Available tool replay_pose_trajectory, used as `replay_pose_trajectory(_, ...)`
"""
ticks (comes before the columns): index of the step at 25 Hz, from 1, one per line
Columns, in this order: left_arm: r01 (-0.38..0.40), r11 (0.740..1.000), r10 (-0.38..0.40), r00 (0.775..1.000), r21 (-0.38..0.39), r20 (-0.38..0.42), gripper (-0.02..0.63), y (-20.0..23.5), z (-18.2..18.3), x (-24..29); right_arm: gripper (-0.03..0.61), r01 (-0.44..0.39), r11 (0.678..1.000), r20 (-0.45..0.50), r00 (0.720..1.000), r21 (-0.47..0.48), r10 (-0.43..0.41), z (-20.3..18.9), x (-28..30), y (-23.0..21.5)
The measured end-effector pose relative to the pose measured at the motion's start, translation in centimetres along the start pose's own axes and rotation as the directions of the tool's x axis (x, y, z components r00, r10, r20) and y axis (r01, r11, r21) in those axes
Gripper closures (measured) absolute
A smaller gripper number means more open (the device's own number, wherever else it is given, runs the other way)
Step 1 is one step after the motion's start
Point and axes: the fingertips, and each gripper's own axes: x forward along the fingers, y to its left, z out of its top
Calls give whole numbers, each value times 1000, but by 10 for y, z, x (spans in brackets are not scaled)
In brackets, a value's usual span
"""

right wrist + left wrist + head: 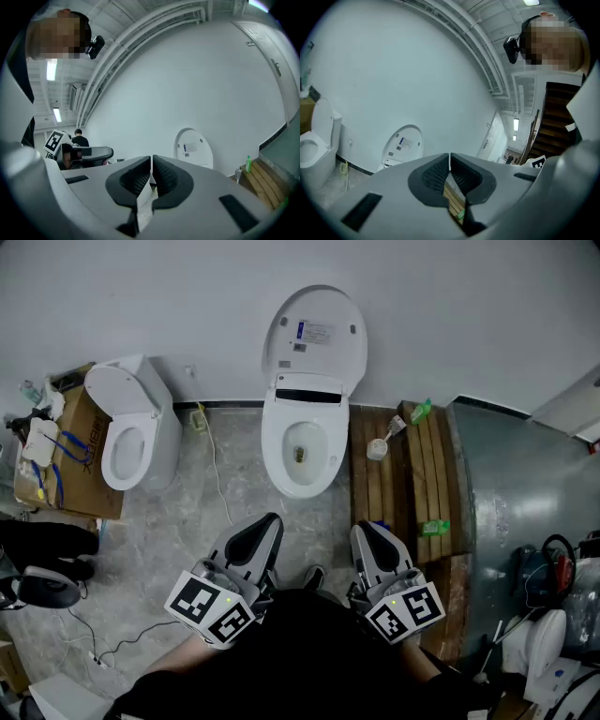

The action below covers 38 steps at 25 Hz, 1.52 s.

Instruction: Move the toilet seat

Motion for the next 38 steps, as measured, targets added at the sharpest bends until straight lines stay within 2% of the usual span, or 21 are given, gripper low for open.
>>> replay_pose_trajectory(13, -3, 1000, 3, 1000, -16, -10, 592, -1, -5, 10, 538, -9, 1000, 3, 1000, 14, 9, 2, -2, -6)
replay_pose_trajectory(21, -73, 997, 73, 997, -24, -23, 592, -4, -28, 27, 537, -10, 998, 8, 1000, 55, 9, 1, -17, -36)
replay_pose_trajectory(30, -134, 990, 132, 991, -40, -34, 592, -23, -64, 40, 537, -58, 996, -38, 997, 73, 61, -14, -35, -69)
replay_pose_trajectory(34, -168, 985, 167, 985, -47, -38, 592, -20, -68, 40, 537, -64, 994, -43, 997, 83, 68, -14, -35, -79)
replay_pose_trajectory(38, -170, 984, 168, 985, -51, -47, 592, -16, -68, 46, 537, -63, 993, -52, 996, 95, 69, -16, -29, -82)
